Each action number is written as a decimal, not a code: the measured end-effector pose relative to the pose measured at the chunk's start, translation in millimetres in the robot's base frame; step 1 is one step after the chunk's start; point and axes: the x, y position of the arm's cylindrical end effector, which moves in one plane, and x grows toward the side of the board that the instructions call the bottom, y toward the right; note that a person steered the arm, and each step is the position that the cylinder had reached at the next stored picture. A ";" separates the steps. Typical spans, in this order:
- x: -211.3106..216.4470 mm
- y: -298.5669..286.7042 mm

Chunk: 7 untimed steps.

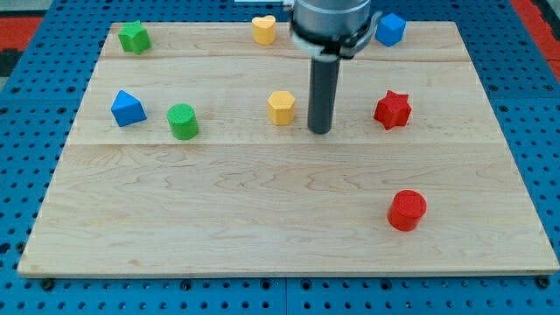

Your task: Move the yellow hexagon toward the green circle

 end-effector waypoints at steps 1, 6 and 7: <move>-17.5 -9.4; -27.6 -12.5; -26.8 -19.0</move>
